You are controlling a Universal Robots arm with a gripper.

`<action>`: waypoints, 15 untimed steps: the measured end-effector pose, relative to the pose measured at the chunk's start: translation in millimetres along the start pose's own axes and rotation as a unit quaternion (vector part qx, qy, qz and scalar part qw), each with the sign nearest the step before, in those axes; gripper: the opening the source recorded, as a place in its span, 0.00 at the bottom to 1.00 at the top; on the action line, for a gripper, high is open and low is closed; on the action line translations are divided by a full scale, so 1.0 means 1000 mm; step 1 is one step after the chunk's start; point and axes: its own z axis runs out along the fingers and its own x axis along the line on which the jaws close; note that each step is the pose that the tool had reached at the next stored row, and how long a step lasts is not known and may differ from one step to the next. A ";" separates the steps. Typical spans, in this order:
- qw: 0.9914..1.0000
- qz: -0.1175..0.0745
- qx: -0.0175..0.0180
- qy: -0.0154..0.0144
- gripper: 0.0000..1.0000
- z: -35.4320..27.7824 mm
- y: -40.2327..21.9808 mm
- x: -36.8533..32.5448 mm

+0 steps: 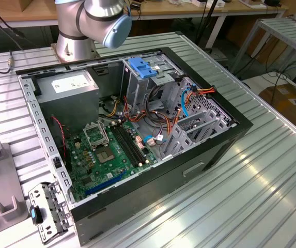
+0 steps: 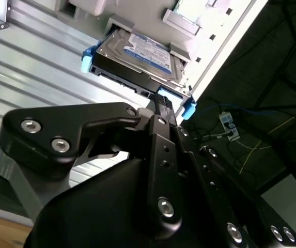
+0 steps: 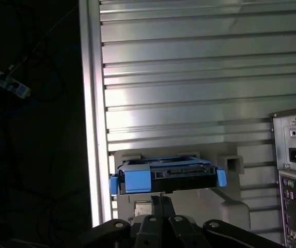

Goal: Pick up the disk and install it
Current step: 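Reach for the disk, then pick up the disk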

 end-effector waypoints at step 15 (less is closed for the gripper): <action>1.000 0.000 0.000 0.000 0.11 0.0001 0.0004 0.0060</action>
